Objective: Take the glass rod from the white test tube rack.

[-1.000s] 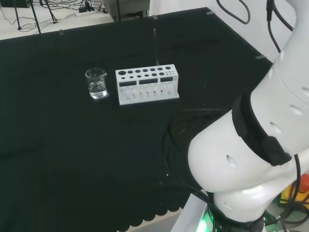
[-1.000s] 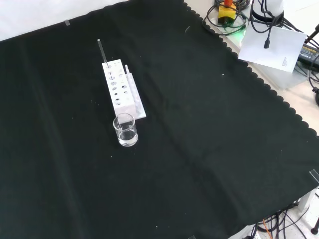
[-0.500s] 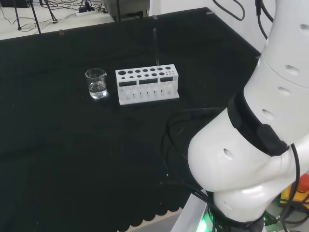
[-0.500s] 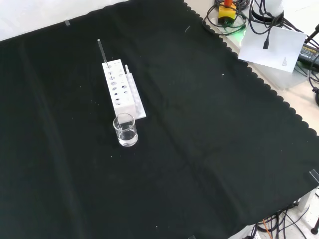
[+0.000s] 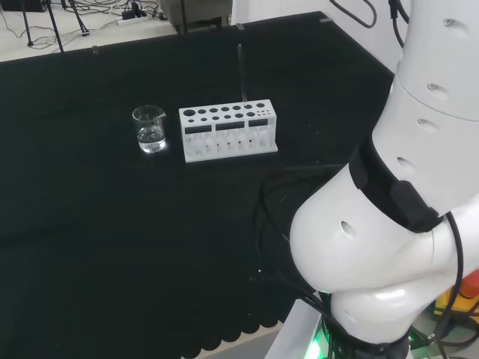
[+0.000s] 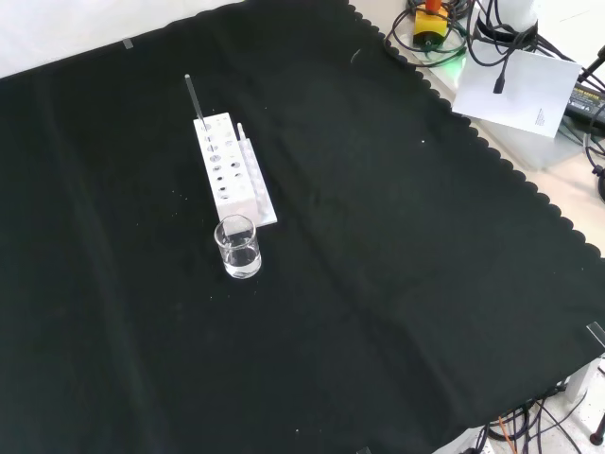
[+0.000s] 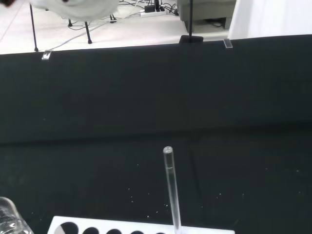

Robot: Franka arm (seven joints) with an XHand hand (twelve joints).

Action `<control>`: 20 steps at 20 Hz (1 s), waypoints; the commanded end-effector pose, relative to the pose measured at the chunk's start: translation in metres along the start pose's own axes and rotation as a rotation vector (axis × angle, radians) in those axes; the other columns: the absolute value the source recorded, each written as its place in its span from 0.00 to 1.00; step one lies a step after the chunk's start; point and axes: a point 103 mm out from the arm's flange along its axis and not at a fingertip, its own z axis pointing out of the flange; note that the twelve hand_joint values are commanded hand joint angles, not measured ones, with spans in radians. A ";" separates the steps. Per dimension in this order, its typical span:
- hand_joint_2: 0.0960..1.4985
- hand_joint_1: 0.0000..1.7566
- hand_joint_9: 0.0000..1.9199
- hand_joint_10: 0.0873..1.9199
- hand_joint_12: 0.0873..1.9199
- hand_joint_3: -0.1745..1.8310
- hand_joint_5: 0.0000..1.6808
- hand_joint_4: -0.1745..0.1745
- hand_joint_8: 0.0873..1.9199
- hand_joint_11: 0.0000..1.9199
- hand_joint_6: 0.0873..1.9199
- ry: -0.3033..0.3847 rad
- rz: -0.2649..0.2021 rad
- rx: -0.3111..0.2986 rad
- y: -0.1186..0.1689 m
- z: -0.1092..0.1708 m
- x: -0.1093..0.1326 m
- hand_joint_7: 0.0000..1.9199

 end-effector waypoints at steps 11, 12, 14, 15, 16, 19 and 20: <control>0.47 0.43 0.13 0.44 0.73 0.35 0.13 0.19 0.44 0.05 0.00 -0.059 -0.062 0.088 0.036 0.050 -0.002 0.08; 0.47 0.43 0.13 0.44 0.73 0.35 0.13 0.19 0.44 0.05 0.00 -0.059 -0.052 0.095 0.036 0.053 -0.003 0.08; 0.47 0.43 0.15 0.43 0.72 0.35 0.13 0.19 0.44 0.06 0.00 -0.079 -0.031 0.109 0.037 0.053 0.010 0.08; 0.47 0.43 0.15 0.43 0.72 0.35 0.13 0.19 0.44 0.06 0.00 -0.076 -0.035 0.102 0.035 0.049 0.021 0.09; 0.47 0.43 0.16 0.43 0.72 0.35 0.13 0.19 0.44 0.07 0.00 -0.019 -0.031 0.061 0.031 0.052 0.019 0.09; 0.47 0.43 0.17 0.43 0.72 0.36 0.14 0.18 0.44 0.07 0.00 -0.039 -0.035 0.084 0.036 0.069 0.017 0.10; 0.47 0.43 0.17 0.43 0.72 0.36 0.14 0.18 0.44 0.08 0.00 -0.073 -0.004 0.107 0.034 0.070 0.017 0.10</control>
